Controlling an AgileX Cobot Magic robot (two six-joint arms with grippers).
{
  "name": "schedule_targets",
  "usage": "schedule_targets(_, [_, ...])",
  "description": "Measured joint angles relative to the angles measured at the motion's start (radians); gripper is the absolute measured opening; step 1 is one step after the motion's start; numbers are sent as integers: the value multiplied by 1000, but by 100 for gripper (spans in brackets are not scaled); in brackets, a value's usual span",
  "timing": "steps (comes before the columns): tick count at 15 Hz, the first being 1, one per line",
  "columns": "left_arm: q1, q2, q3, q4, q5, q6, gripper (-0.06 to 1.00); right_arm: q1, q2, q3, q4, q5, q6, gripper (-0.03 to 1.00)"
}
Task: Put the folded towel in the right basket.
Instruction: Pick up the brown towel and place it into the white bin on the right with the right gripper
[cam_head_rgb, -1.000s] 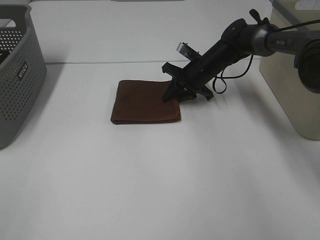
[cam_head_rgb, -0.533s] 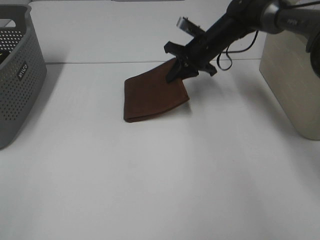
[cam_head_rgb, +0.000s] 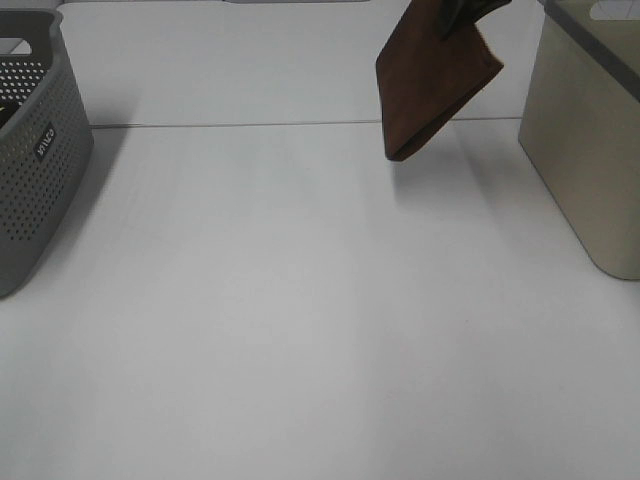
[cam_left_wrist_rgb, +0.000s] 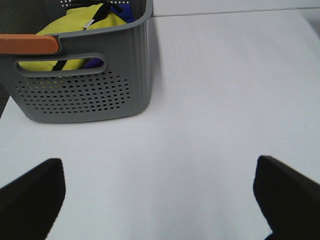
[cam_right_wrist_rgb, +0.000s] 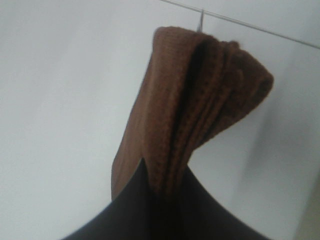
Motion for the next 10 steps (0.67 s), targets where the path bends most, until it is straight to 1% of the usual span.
schedule_targets(1, [0,0,0,0,0,0,97,-26,-62,0,-68,16,26,7])
schedule_targets(2, [0,0,0,0,0,0,97,-55,-88,0,-68,17,31,7])
schedule_targets(3, [0,0,0,0,0,0,97,-102,-115,0,-62,18,31,7])
schedule_targets(8, [0,0,0,0,0,0,97,-361,-193,0,-53,19,32,7])
schedule_targets(10, [0,0,0,0,0,0,97,-427,-195,0,-50,20,32,7])
